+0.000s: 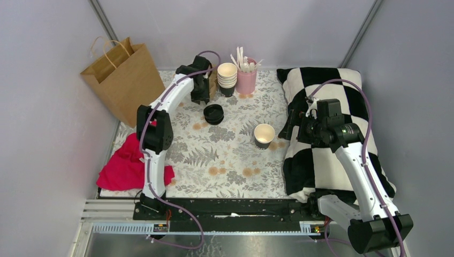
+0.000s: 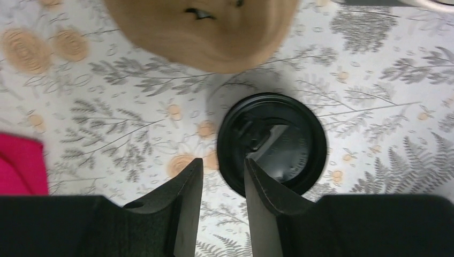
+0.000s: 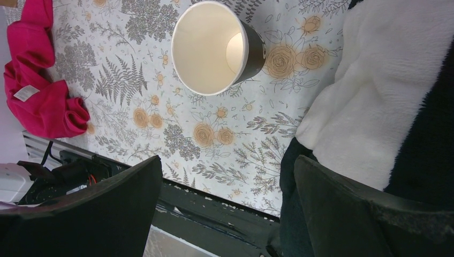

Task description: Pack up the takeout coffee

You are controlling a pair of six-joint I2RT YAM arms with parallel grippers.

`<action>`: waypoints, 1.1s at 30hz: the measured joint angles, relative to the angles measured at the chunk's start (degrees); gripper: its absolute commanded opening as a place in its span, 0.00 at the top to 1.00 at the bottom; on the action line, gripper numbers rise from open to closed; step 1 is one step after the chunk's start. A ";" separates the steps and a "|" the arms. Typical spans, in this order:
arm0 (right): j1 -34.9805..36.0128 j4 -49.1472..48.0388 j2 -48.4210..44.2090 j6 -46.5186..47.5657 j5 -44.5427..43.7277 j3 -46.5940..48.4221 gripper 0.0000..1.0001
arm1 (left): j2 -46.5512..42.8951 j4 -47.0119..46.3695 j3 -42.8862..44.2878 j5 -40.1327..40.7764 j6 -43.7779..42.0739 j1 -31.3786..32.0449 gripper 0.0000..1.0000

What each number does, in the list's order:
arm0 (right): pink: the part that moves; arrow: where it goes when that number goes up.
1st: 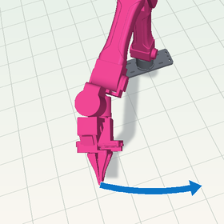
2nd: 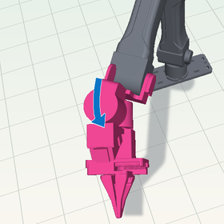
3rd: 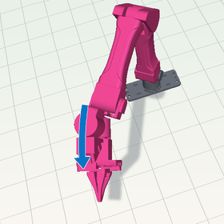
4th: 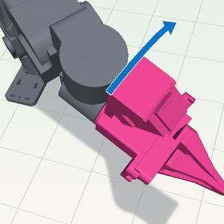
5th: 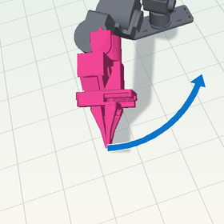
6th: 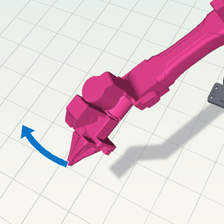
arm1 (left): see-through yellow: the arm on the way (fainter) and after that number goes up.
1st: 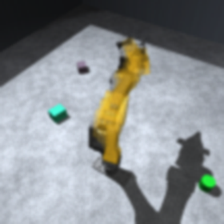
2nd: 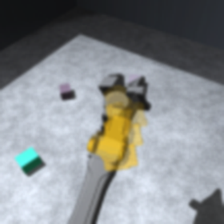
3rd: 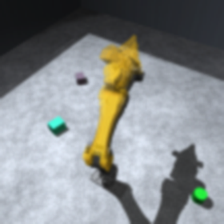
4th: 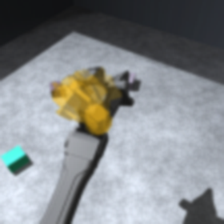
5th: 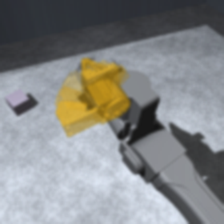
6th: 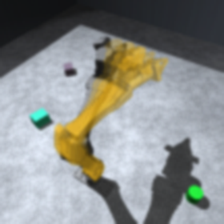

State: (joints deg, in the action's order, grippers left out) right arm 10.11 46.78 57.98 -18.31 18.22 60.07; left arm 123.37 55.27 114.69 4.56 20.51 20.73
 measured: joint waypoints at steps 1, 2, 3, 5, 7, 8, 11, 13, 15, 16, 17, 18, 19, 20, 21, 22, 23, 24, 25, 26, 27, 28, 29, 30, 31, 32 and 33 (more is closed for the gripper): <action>0.00 0.00 0.04 0.00 0.04 0.00 0.00 | 0.00 0.42 -0.11 0.50 0.04 -0.61 0.63; 0.00 0.00 0.07 0.00 0.11 0.00 0.00 | 0.00 0.83 -0.15 0.94 0.04 -1.20 0.64; 0.00 0.00 0.09 0.00 0.22 0.00 0.00 | 0.00 0.96 -0.20 1.18 0.07 -1.60 0.64; 0.00 0.00 0.11 0.00 0.44 0.00 0.00 | 0.13 1.40 -0.20 1.33 0.15 -2.12 0.65; 0.00 0.00 0.11 0.00 0.52 0.00 0.00 | 0.39 1.70 -0.20 1.27 0.28 -2.12 0.65; 0.00 0.00 0.11 0.00 0.52 0.00 0.00 | 0.55 1.75 -0.20 1.22 0.33 -2.05 0.65; 0.00 0.00 0.11 0.00 0.52 0.00 0.00 | 1.27 1.79 -0.20 0.57 0.35 -1.90 0.65; 0.00 0.00 0.11 0.00 0.52 -0.02 0.00 | 1.75 1.84 -0.24 0.11 0.37 -1.73 0.66; 0.00 -0.09 0.11 0.00 0.55 -0.09 0.00 | 2.10 1.86 -0.42 -0.24 0.39 -1.60 0.72; 0.00 -0.26 0.11 0.00 0.55 -0.17 0.00 | 2.25 1.88 -0.55 -0.33 0.48 -1.57 0.73; 0.00 -0.39 0.11 0.00 0.55 -0.26 0.00 | 2.29 1.79 -0.74 -0.44 0.52 -1.55 0.74; 0.00 -0.42 0.11 0.00 0.55 -0.26 0.00 | 2.36 1.88 -0.96 -0.46 0.50 -1.49 0.75; 0.00 -0.44 0.13 0.00 0.59 -0.28 0.00 | 2.38 1.86 -1.25 -0.46 0.48 -1.36 0.76; 0.00 -0.50 0.13 0.00 0.59 -0.28 0.00 | 2.40 1.88 -1.49 -0.46 0.48 -1.27 0.77; 0.00 -0.61 0.15 0.00 0.63 -0.28 0.00 | 2.40 1.92 -1.75 -0.46 0.48 -1.20 0.78; 0.00 -0.76 0.15 0.00 0.76 -0.28 0.00 | 2.40 1.90 -1.99 -0.46 0.50 -1.14 0.78; 0.00 -0.85 0.15 0.00 0.81 -0.28 0.00 | 2.40 1.77 -2.25 -0.46 0.48 -1.05 0.78; 0.00 -0.85 0.15 0.00 0.81 -0.28 0.00 | 2.40 1.84 -2.38 -0.46 0.48 -0.96 0.78; 0.00 -0.85 0.15 0.00 0.83 -0.28 0.00 | 2.40 1.73 -2.62 -0.48 0.48 -0.85 0.78; 0.00 -0.85 0.15 0.00 0.83 -0.28 0.00 | 2.45 1.77 -2.73 -0.48 0.48 -0.72 0.78; 0.00 -0.85 0.15 0.00 0.85 -0.31 0.00 | 2.51 1.77 -2.75 -0.48 0.48 -0.61 0.78; 0.00 -0.85 0.15 0.00 0.85 -0.31 0.00 | 2.62 1.73 -2.78 -0.50 0.48 -0.50 0.78; 0.00 -0.85 0.15 0.00 0.87 -0.33 0.00 | 2.71 1.68 -2.78 -0.50 0.48 -0.46 0.78; 0.00 -0.85 0.15 0.00 0.87 -0.37 0.00 | 2.82 1.66 -2.78 -0.50 0.46 -0.37 0.78; 0.00 -0.85 0.15 0.00 0.87 -0.37 0.00 | 2.93 1.68 -2.78 -0.50 0.46 -0.35 0.79; 0.00 -0.85 0.15 0.00 0.87 -0.37 0.00 | 3.08 1.66 -2.78 -0.50 0.46 -0.26 0.81; 0.00 -0.85 0.15 0.00 0.90 -0.37 0.00 | 3.23 1.66 -2.78 -0.50 0.46 -0.20 0.82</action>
State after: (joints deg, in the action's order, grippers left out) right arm 10.11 45.93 58.13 -18.31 19.11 59.70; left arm 126.61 56.93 111.92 4.05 20.97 20.53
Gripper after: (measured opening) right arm 0.994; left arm 0.214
